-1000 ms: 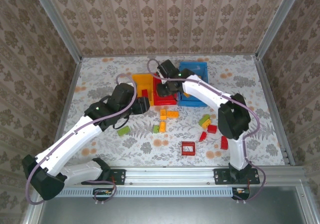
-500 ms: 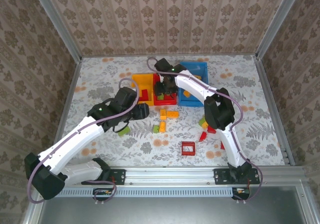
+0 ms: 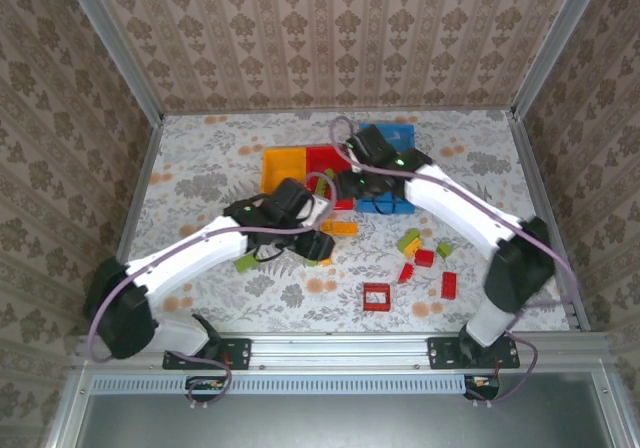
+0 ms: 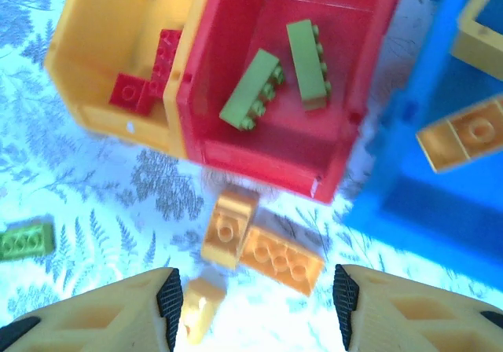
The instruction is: Sort the legos into containers by color
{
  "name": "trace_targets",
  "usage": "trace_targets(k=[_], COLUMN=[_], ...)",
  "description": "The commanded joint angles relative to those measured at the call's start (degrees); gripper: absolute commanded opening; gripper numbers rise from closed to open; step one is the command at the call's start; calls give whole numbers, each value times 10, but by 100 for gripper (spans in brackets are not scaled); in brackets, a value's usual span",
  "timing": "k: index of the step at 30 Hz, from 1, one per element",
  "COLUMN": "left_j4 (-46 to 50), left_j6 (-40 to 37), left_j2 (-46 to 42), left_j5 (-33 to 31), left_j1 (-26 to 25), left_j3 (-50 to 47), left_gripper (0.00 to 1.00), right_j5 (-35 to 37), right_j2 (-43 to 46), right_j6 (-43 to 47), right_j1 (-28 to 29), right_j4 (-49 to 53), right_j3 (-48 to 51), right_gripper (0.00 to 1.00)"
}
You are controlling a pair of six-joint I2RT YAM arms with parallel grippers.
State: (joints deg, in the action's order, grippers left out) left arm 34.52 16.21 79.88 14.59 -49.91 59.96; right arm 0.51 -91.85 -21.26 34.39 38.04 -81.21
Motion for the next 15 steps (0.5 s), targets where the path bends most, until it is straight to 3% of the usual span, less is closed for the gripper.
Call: trace_targets(k=[1,8,15], left_j4=[-19,-53,-32], left_j6=[-133,-220,-293], left_j2=[49,173,273], left_j5=[46,35,2], left_j1=[-46,-122,-173], left_j3=[40,116,175], left_gripper=[60,60,59], right_j5=[17,42,32], right_j2=[102,348,477], right_j6=[-25,-116,-220], right_j1=[-4,-21,-42], right_j4=[-43,50,186], right_j3=[121,265,293], right_gripper=[56,57,63])
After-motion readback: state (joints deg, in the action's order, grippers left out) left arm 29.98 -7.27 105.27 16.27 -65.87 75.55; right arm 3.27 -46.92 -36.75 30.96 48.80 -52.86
